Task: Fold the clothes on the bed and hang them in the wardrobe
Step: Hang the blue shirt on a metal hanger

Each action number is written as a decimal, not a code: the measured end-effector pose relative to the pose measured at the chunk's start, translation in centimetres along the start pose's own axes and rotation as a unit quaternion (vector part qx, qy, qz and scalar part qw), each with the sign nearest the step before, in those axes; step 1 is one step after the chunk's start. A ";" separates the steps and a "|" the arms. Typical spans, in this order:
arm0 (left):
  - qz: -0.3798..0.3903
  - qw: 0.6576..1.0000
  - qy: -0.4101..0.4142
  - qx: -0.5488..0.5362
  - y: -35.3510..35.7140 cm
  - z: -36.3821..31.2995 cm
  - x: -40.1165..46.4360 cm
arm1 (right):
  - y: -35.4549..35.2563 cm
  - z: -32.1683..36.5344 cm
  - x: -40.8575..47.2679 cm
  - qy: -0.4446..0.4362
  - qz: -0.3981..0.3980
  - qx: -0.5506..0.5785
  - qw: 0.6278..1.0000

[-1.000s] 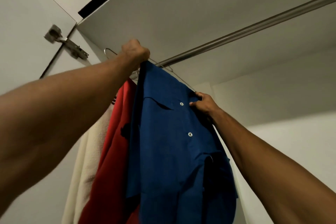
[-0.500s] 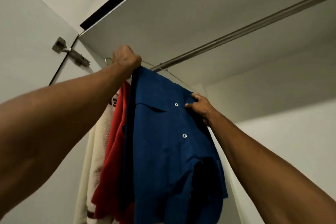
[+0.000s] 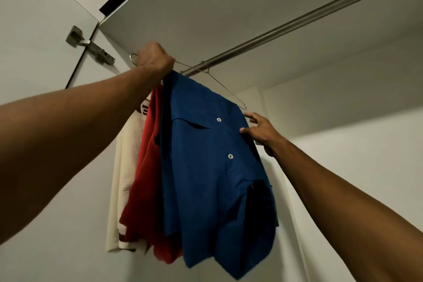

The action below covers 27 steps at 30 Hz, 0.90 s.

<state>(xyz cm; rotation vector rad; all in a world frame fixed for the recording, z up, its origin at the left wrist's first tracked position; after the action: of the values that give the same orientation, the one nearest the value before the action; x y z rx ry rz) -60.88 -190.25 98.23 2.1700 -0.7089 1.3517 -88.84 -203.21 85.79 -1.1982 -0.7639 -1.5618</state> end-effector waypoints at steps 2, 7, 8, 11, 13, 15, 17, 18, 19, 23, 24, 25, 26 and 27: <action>-0.008 1.000 -0.004 -0.009 -0.4 0.6 -0.4 | -0.1 -1.3 -1.0 0.006 0.004 -0.022 1.000; -0.050 0.998 -0.036 0.014 -1.2 2.5 -1.5 | -0.1 -4.0 -4.4 -0.002 0.021 -0.080 0.997; -0.056 0.997 -0.043 0.020 -1.4 2.9 -2.0 | 0.0 -4.3 -5.1 -0.007 0.021 -0.091 0.996; -0.078 0.995 -0.044 0.038 -2.1 3.5 -4.4 | 0.0 -4.8 -6.8 -0.036 0.017 -0.116 0.992; -0.082 0.994 -0.002 0.077 -2.7 3.7 -7.0 | 0.1 -4.4 -8.2 -0.071 0.008 -0.121 0.990; -0.062 0.984 0.085 0.144 -2.9 3.6 -10.2 | 0.3 -3.4 -10.1 -0.122 -0.002 -0.141 0.982; -0.029 0.960 0.161 0.226 -3.1 3.7 -14.0 | 0.8 -2.1 -12.6 -0.174 -0.004 -0.180 0.968; -0.007 0.946 0.188 0.266 -3.2 4.0 -15.8 | 1.2 -1.5 -14.0 -0.196 -0.006 -0.199 0.960; 0.014 0.930 0.209 0.303 -3.2 4.3 -17.5 | 1.5 -0.6 -15.3 -0.216 -0.007 -0.223 0.951; 0.108 0.871 0.249 0.410 -4.5 5.9 -24.2 | 3.5 3.9 -20.2 -0.275 0.001 -0.281 0.919; 0.119 0.859 0.257 0.426 -5.1 6.3 -25.6 | 3.6 5.1 -21.1 -0.287 -0.007 -0.284 0.915; 0.129 0.850 0.262 0.439 -6.1 6.5 -27.2 | 3.9 6.4 -22.3 -0.297 -0.015 -0.276 0.914; 0.136 0.843 0.265 0.449 -6.9 6.7 -28.5 | 4.0 7.6 -23.3 -0.306 -0.020 -0.267 0.914; 0.140 0.835 0.263 0.462 -8.4 6.9 -29.6 | 4.5 9.1 -24.5 -0.314 -0.019 -0.252 0.915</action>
<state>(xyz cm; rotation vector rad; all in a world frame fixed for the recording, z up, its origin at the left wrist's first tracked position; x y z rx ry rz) -62.01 -183.28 67.46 2.1429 -0.1249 2.7326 -80.96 -188.57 65.06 -2.1423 -0.8039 -1.4492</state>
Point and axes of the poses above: each hand's wrist, its own x-axis towards the middle knuckle, its own y-axis out of the palm, z = x × y, the point moved 6 cm from there along x, towards the middle knuckle, and after that the axes turned 10 degrees about -y, right-handed, at the moved point
